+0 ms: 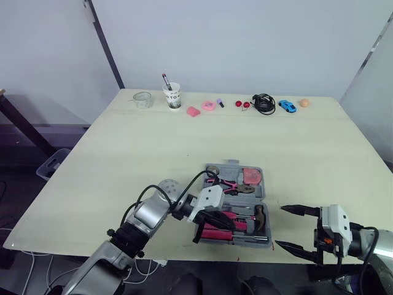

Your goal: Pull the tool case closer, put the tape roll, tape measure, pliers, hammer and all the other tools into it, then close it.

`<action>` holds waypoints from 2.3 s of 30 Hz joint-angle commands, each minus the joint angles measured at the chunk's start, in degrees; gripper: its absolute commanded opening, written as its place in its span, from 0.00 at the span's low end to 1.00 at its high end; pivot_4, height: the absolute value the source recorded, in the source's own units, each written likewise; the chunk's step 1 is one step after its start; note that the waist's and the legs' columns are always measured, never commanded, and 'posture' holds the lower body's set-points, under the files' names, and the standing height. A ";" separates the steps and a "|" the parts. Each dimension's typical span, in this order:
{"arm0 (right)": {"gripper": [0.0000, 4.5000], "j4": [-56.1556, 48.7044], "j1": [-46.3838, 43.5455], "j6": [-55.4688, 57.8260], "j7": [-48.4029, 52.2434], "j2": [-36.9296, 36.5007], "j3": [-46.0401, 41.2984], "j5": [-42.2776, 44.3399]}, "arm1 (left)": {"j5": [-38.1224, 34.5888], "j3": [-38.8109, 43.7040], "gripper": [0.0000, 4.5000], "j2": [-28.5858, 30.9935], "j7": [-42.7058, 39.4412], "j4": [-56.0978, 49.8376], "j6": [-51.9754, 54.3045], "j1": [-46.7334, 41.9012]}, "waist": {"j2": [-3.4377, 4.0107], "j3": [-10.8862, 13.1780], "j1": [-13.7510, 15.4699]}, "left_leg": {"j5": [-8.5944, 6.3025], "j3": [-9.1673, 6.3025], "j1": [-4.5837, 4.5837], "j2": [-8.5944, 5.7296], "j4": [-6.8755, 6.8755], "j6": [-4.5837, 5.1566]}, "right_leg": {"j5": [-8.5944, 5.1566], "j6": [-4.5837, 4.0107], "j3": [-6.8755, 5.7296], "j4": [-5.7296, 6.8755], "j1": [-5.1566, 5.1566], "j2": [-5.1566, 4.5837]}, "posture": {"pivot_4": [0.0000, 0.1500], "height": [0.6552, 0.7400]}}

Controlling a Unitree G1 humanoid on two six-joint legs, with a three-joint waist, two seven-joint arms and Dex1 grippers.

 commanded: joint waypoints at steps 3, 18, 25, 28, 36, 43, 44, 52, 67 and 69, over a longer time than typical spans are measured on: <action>1.00 -0.28 -0.53 -0.51 0.45 -0.73 -1.47 0.74 | 2.76 -0.90 0.00 -1.09 -0.10 3.77 -3.86 0.93 | 0.00 0.00 -0.02 | 0.00 0.00 0.00 0.00 0.00 0.00 | 0.00 0.00 0.00 0.00 0.00 0.00 | 1.00 1.00; 1.00 -2.04 -0.27 0.85 -0.54 -1.02 -1.33 0.90 | 5.93 -0.93 0.00 -1.98 2.81 8.62 -7.35 4.11 | 0.19 -0.18 0.01 | 0.00 0.01 0.04 0.00 0.00 0.00 | -0.01 -0.02 0.01 -0.01 0.03 -0.01 | 1.00 1.00; 1.00 -0.95 -1.50 1.94 -3.38 1.35 -2.30 2.20 | -2.89 9.03 0.00 -4.18 6.97 1.77 -3.61 5.89 | 0.14 -0.14 -0.10 | 0.00 -0.02 0.00 0.01 0.00 0.00 | 0.00 0.00 -0.01 0.00 0.01 -0.01 | 1.00 1.00; 1.00 0.17 -1.56 2.26 -5.38 3.05 -3.05 2.78 | -6.36 14.22 0.00 -3.52 10.38 -2.71 -0.25 7.80 | 0.13 -0.13 -0.12 | 0.00 -0.06 0.00 0.03 -0.01 0.00 | 0.02 0.03 -0.04 0.01 0.00 0.00 | 1.00 1.00; 1.00 5.59 -2.55 1.14 -11.35 7.32 -6.97 2.48 | -10.88 26.80 0.00 -0.68 20.09 -9.63 3.95 14.89 | 0.15 -0.10 -0.25 | -0.01 -0.04 0.03 0.05 -0.02 0.00 | 0.03 0.03 -0.02 0.01 0.01 -0.03 | 1.00 1.00; 1.00 11.58 -0.40 -2.03 -11.86 8.41 -9.89 1.11 | -12.07 35.11 0.19 2.43 23.66 -9.95 2.64 23.69 | 0.17 -0.09 -0.07 | -0.01 0.00 0.05 0.05 -0.07 0.00 | -0.02 -0.04 -0.02 -0.02 0.01 -0.08 | 1.00 1.00; 1.00 12.44 0.08 -2.52 -11.87 8.36 -10.40 1.03 | -12.44 36.40 0.29 2.73 24.24 -9.98 2.64 24.83 | 0.18 -0.09 -0.04 | -0.01 0.00 0.04 0.05 -0.07 0.00 | -0.04 -0.09 -0.02 -0.02 0.01 -0.08 | 1.00 1.00; 1.00 18.01 6.52 -6.68 -9.86 7.39 -15.81 1.42 | -13.91 45.59 0.99 5.63 25.84 -11.69 0.96 36.84 | 0.18 -0.09 -0.44 | -0.01 0.01 0.19 0.08 -0.35 -0.01 | -0.07 -0.13 0.05 -0.11 0.00 -0.15 | 1.00 1.00; 1.00 23.93 10.80 -9.87 -6.24 4.93 -18.94 -0.06 | -13.91 49.49 0.99 7.73 22.45 -10.50 -2.22 44.36 | 0.23 -0.08 -0.24 | -0.02 0.15 0.26 0.41 -0.37 -0.03 | -0.08 -0.18 0.13 -0.29 -0.02 -0.23 | 1.00 1.00; 1.00 23.57 8.93 -8.45 -5.60 4.25 -17.60 -0.15 | -13.94 48.20 0.99 8.60 21.09 -9.09 -1.35 41.79 | 0.22 -0.08 -0.18 | -0.02 0.16 0.27 0.40 -0.36 -0.03 | -0.08 -0.18 0.13 -0.28 -0.01 -0.24 | 1.00 1.00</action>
